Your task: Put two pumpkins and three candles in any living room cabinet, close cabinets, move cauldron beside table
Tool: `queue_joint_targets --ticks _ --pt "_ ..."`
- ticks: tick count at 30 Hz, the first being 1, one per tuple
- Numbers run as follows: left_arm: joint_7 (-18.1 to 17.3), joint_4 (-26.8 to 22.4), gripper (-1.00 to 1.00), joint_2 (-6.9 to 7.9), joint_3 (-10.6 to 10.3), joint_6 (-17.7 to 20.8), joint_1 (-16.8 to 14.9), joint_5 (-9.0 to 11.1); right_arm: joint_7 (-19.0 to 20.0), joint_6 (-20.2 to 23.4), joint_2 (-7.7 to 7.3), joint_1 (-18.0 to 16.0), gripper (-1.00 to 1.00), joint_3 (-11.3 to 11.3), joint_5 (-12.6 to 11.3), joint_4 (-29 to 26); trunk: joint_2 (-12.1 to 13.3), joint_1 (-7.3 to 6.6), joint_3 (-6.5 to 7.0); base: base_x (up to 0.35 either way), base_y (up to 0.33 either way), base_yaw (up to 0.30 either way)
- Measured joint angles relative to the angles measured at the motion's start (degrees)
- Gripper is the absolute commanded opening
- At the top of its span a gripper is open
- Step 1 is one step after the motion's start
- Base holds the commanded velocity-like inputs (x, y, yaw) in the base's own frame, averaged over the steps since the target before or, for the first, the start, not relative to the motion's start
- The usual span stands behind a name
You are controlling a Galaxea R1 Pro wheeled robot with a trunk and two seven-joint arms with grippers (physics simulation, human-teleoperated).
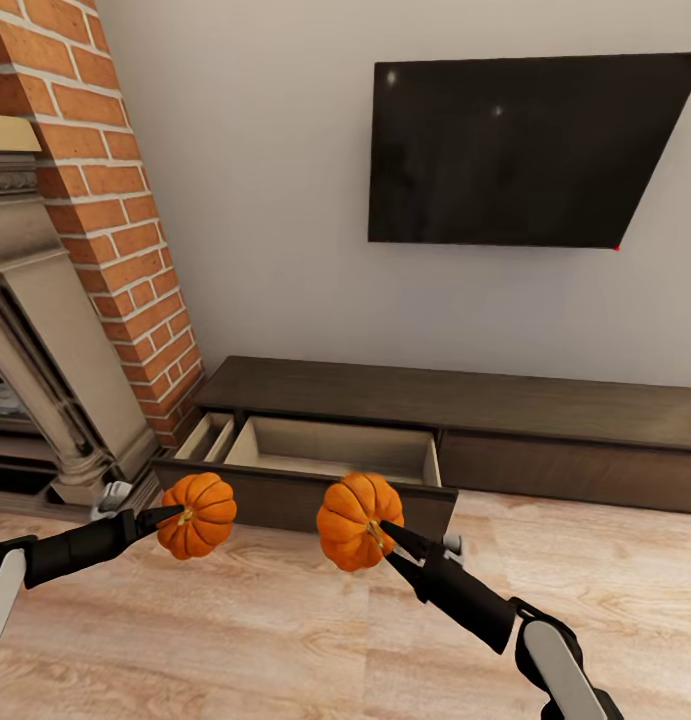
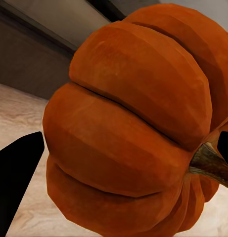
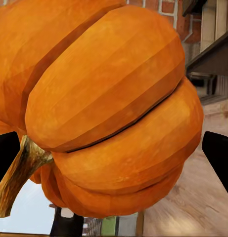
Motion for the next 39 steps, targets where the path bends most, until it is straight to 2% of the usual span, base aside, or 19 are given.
queue_joint_targets --ticks 3,7,10,12,13,15,18,20,22,24,26,29,30,32,35,37,39 --pt "0.0 0.0 -1.0 0.0 0.0 0.0 0.0 0.0 -0.6 -0.5 0.85 0.0 -1.0 0.1 -3.3 0.0 0.0 0.0 0.0 0.0 0.0 0.0" --pt "-0.1 -0.1 -1.0 0.0 0.1 0.0 0.1 0.1 -3.0 -0.2 1.37 0.0 -1.0 0.5 -3.9 -0.5 0.0 0.0 0.0 0.0 0.0 0.0" --pt "-0.7 -0.6 -1.0 0.01 0.0 0.8 0.0 0.3 -8.2 0.0 1.43 0.0 -1.0 2.3 -3.5 -3.1 0.0 0.0 0.0 0.0 0.0 0.0" --pt "-1.0 -0.9 -1.0 -0.05 -0.1 1.1 -0.1 -0.2 -15.1 0.0 1.8 -1.0 -1.0 5.4 -2.4 -4.9 0.0 0.0 0.0 0.0 0.0 0.0" --pt "-1.1 -1.2 -1.0 0.0 -0.1 1.3 -0.2 -0.2 -18.9 0.0 2.28 -2.7 -1.0 6.4 -1.8 -5.4 0.0 0.0 0.0 0.0 0.0 0.0" --pt "-1.3 -2.9 -1.0 0.27 -0.1 1.4 -0.8 -0.1 -26.3 0.4 3.83 -7.8 -1.0 7.9 -2.3 -6.0 0.0 0.0 0.02 0.0 0.0 0.0" --pt "-1.2 -6.9 -1.0 0.69 -0.6 1.6 -2.4 0.3 -34.7 2.2 6.09 -15.8 -1.0 9.6 -2.5 -6.0 0.0 0.0 0.02 0.0 0.0 0.0" --pt "-0.9 -7.9 -1.0 0.8 -1.8 1.3 -4.5 -0.5 -39.5 3.6 7.43 -20.9 -1.0 9.9 -2.1 -5.9 0.0 0.0 0.02 0.0 0.0 0.0" --pt "-0.4 -7.6 -1.0 0.8 -3.5 1.4 -7.6 -0.4 -44.4 4.9 8.01 -26.2 -1.0 10.0 -2.1 -5.8 0.0 0.0 0.02 0.0 0.0 0.0" --pt "1.2 -5.4 -1.0 0.75 -5.0 1.1 -11.4 -2.4 -49.6 5.6 8.37 -30.8 -1.0 10.0 -2.2 -5.7 0.0 0.0 0.02 0.0 0.0 0.0" --pt "3.7 -1.0 -1.0 0.57 -6.2 1.1 -15.8 -3.9 -55.9 6.2 8.49 -34.3 -1.0 10.0 -1.9 -5.4 0.0 0.0 0.01 0.0 0.0 0.0" --pt "8.6 6.0 -1.0 0.18 -8.0 1.2 -21.7 -5.4 -65.3 7.2 8.43 -37.0 -1.0 10.0 -2.2 -5.2 0.0 0.0 0.0 0.0 0.0 0.0" --pt "10.9 8.5 -1.0 -0.18 -9.0 1.2 -24.0 -5.5 -68.4 8.9 8.44 -37.9 -1.0 10.0 -2.3 -5.2 0.0 0.0 0.0 0.0 0.0 0.0" --pt "14.5 11.1 -1.0 -1.95 -10.8 1.5 -26.4 -5.2 -71.0 11.3 8.5 -39.1 -1.0 9.9 -2.7 -5.2 0.0 0.0 0.0 0.0 0.0 0.0" --pt "22.7 13.4 -1.0 -6.08 -12.5 1.5 -28.4 -5.4 -75.0 13.7 8.48 -40.2 -1.0 9.7 -2.3 -5.1 0.0 0.0 -0.01 0.0 0.0 0.0" --pt "29.6 14.1 -1.0 -9.09 -12.8 1.5 -29.1 -5.6 -78.9 14.3 8.25 -40.5 -1.0 9.3 -2.2 -5.1 0.0 0.01 -0.01 0.0 0.0 0.0" --pt "34.8 14.4 -1.0 -11.77 -13.0 1.5 -29.6 -5.2 -81.8 14.4 7.93 -40.3 -1.0 9.0 -2.7 -5.1 0.0 0.01 -0.01 0.0 0.0 0.0"
